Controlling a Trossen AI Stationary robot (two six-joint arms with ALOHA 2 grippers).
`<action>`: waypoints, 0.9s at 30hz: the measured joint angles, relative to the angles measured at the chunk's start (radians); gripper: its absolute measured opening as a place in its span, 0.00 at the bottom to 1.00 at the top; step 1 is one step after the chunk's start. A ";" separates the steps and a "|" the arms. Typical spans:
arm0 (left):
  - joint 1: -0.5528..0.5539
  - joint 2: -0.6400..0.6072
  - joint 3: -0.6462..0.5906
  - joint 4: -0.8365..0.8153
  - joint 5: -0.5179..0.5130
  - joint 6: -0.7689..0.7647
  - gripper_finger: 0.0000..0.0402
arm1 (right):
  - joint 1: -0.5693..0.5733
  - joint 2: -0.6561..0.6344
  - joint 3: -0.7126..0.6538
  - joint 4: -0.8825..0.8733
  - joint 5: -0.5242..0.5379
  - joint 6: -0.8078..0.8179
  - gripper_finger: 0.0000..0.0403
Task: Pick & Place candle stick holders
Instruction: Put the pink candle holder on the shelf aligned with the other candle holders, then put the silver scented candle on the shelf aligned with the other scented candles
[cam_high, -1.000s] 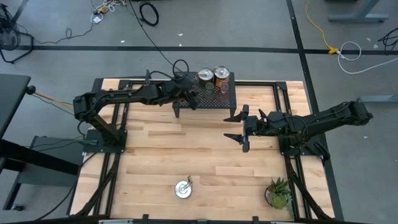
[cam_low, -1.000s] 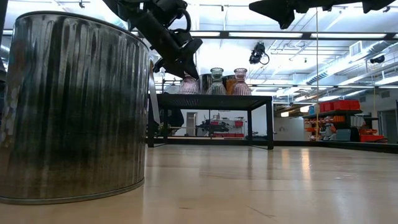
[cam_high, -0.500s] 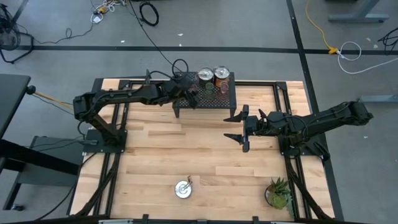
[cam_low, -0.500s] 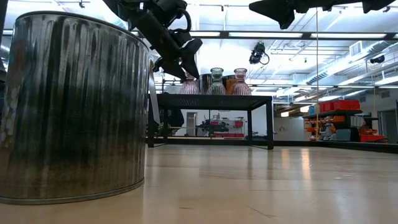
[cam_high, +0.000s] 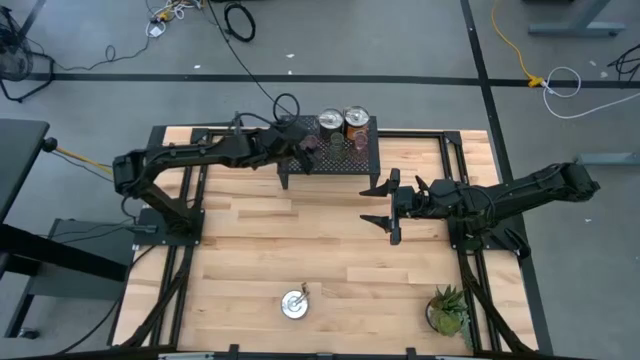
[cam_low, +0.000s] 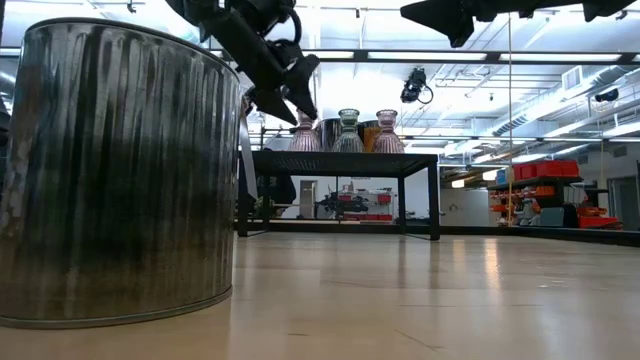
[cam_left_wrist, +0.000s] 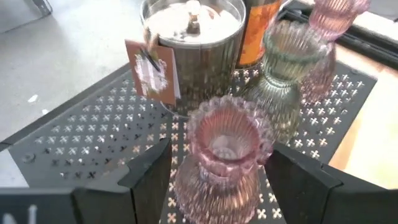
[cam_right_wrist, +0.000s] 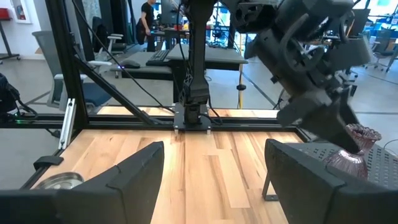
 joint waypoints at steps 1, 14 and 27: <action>0.000 -0.011 0.000 0.001 0.002 0.000 0.63 | 0.000 0.000 0.000 0.000 0.000 0.000 0.69; -0.025 -0.204 0.000 -0.217 0.234 -0.013 0.63 | 0.000 0.000 0.000 -0.003 0.000 0.000 0.69; -0.372 -0.374 0.000 -0.491 0.316 -0.123 0.61 | 0.000 0.000 0.000 -0.007 0.001 0.001 0.69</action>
